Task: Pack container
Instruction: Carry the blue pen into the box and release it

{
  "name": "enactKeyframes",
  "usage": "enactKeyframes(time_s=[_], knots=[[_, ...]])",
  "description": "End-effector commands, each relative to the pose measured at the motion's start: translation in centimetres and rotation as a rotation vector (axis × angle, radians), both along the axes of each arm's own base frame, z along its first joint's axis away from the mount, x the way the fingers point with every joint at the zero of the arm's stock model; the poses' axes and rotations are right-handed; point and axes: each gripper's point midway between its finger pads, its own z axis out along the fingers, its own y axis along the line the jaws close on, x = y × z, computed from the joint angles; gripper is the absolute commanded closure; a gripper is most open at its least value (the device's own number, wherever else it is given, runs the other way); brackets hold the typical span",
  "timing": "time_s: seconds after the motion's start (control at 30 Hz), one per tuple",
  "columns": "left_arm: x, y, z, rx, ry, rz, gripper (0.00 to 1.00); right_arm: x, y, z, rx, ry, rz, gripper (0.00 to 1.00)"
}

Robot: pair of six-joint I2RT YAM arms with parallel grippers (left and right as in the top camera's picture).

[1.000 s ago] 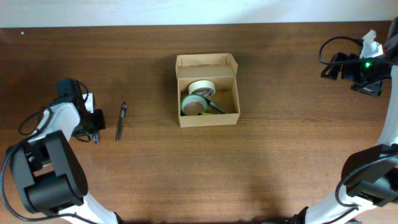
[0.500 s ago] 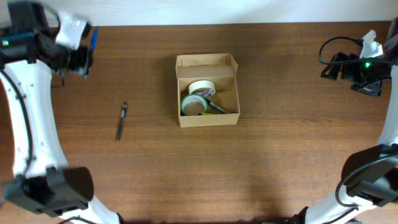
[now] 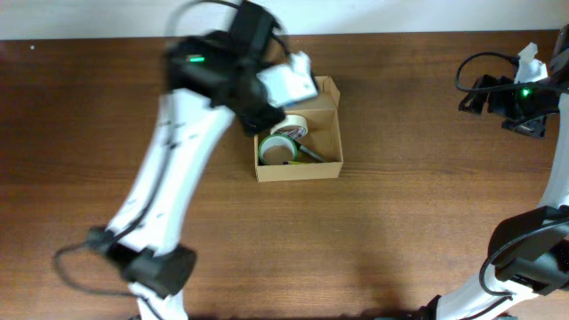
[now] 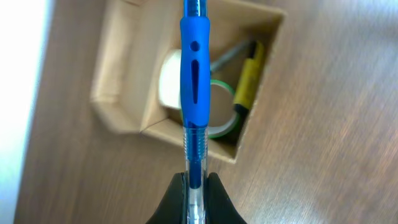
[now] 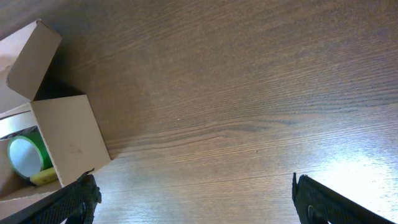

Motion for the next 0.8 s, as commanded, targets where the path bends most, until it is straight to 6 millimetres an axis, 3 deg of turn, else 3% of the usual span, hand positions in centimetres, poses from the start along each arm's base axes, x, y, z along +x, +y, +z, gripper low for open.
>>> enactKeyframes(time_s=[0.0, 0.2, 0.33, 0.53, 0.77], knots=[[0.5, -1.3, -4.7, 0.145, 0.049, -0.133, 0.98, 0.1, 0.2, -0.3, 0.018, 0.005, -0.005, 0.01], [2.1, -2.3, -11.0, 0.225, 0.136, -0.173, 0.98, 0.1, 0.2, -0.3, 0.018, 0.005, -0.005, 0.01], [2.4, -2.9, -13.8, 0.231, 0.182, -0.179, 0.98, 0.1, 0.2, -0.3, 0.018, 0.005, -0.005, 0.01], [2.5, -3.5, -16.8, 0.219, 0.248, -0.135, 0.98, 0.1, 0.2, -0.3, 0.018, 0.005, -0.005, 0.01], [2.3, -3.7, -18.1, 0.214, 0.288, -0.105, 0.99, 0.1, 0.2, -0.3, 0.018, 0.005, -0.005, 0.01]])
